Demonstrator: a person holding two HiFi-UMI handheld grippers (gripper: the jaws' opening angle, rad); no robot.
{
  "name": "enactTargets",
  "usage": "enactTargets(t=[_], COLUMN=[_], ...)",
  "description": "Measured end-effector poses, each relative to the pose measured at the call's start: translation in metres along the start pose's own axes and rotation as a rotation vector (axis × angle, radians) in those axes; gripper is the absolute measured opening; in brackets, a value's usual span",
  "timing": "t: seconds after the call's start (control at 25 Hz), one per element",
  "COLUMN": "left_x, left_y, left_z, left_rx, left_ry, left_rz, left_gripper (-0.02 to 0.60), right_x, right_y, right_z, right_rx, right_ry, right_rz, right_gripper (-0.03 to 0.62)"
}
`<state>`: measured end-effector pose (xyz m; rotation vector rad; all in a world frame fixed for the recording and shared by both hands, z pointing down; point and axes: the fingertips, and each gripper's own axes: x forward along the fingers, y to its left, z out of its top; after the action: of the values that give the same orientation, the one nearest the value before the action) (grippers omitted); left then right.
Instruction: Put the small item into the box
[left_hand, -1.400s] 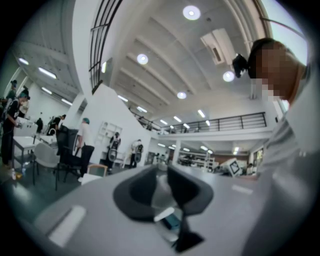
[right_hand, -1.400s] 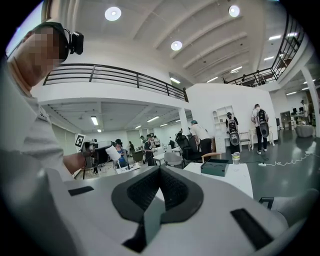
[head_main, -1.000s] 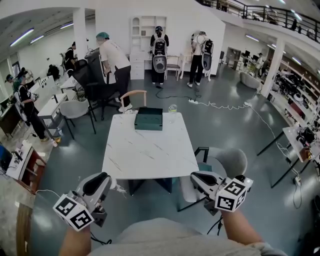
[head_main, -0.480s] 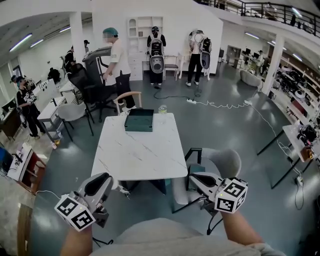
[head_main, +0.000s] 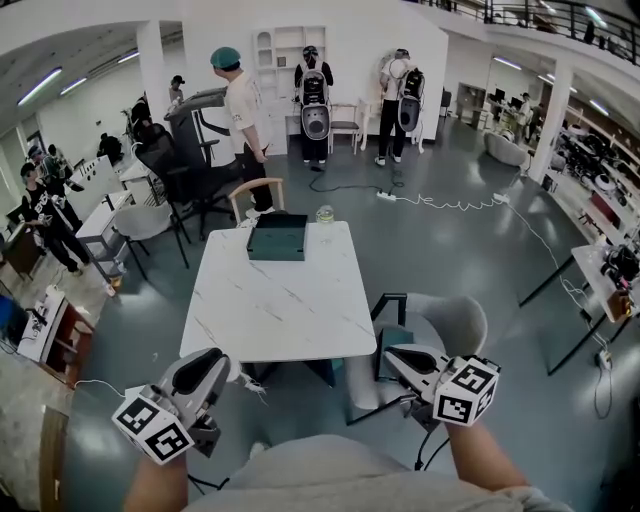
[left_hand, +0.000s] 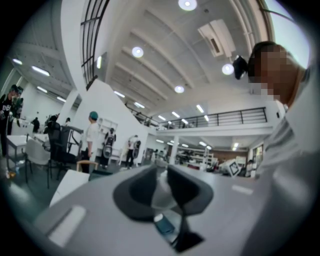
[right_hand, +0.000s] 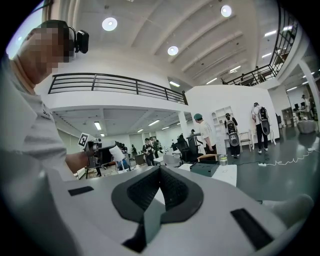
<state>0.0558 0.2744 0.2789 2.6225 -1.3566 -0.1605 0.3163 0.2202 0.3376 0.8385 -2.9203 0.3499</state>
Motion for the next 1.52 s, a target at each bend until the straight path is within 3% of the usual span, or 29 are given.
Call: enactTargets(t=[0.16, 0.36, 0.92, 1.28, 1.52], left_x=[0.001, 0.005, 0.018, 0.027, 0.038], left_y=[0.031, 0.100, 0.308, 0.383, 0.412], left_z=[-0.002, 0.005, 0.069, 0.072, 0.064], left_rx=[-0.016, -0.008, -0.019, -0.065, -0.094], left_ry=[-0.002, -0.009, -0.029, -0.038, -0.035], left_rz=[-0.012, -0.048, -0.174, -0.180, -0.145], left_gripper=[0.072, 0.072, 0.072, 0.072, 0.072], right_x=[0.033, 0.099, 0.291, 0.358, 0.379], right_y=[0.000, 0.000, -0.005, -0.021, -0.041], right_z=[0.005, 0.015, 0.065, 0.072, 0.067], right_rx=[-0.012, -0.038, -0.032, -0.029, -0.014], right_ry=[0.008, 0.010, -0.005, 0.023, 0.048], right_rz=[0.001, -0.022, -0.143, -0.170, -0.159], right_gripper=[0.008, 0.008, 0.008, 0.008, 0.008])
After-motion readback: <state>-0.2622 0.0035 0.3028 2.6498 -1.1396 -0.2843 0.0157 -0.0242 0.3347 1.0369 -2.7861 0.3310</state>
